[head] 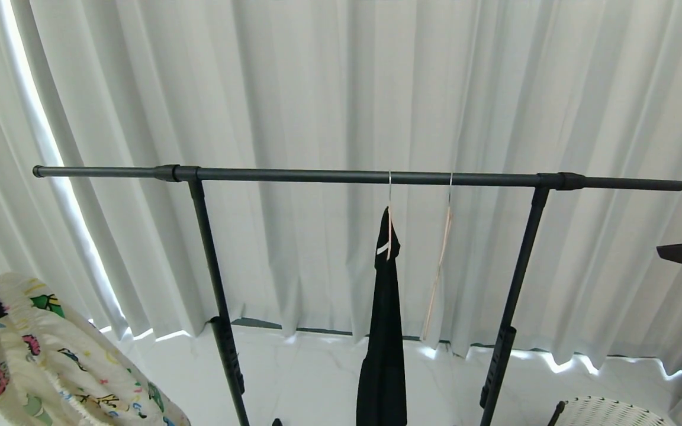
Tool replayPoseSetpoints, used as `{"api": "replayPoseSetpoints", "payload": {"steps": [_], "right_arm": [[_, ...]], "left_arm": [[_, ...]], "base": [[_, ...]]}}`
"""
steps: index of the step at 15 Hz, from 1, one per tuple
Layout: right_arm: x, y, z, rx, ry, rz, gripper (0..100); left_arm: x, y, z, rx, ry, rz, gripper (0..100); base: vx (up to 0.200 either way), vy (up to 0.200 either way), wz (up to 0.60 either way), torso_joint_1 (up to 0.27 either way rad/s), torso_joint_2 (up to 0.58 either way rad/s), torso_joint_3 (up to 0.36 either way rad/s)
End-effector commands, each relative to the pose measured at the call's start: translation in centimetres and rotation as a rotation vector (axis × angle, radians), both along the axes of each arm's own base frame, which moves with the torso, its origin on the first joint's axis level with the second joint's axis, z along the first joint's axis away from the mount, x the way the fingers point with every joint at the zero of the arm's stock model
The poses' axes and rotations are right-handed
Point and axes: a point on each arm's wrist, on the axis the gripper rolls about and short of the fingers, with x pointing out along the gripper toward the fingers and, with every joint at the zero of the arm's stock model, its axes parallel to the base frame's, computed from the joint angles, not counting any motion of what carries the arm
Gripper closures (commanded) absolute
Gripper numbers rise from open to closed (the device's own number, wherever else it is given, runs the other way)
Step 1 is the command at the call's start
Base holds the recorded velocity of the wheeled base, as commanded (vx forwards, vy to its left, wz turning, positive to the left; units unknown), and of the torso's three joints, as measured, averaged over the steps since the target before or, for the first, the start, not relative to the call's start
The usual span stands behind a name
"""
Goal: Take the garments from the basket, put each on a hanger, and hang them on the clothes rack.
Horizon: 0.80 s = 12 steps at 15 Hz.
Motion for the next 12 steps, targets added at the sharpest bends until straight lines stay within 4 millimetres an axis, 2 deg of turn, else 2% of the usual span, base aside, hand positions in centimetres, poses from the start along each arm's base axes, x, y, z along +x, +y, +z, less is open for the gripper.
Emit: {"api": "replayPoseSetpoints", "payload": {"steps": [1, 12], "right_arm": [[-0.07, 0.02, -0.01, 0.0, 0.0, 0.002, 0], [-0.05, 0.02, -0.68, 0.014, 0.013, -0.008, 0]], "left_arm": [[-0.01, -0.01, 0.01, 0.0, -0.001, -0.001, 100], [-0.09, -0.14, -0.2, 0.0, 0.005, -0.014, 100]], "base": [[0.0, 0.0, 0.0, 0.0, 0.0, 0.0], [0.0, 0.2, 0.0, 0.001, 0.0, 0.001]]}}
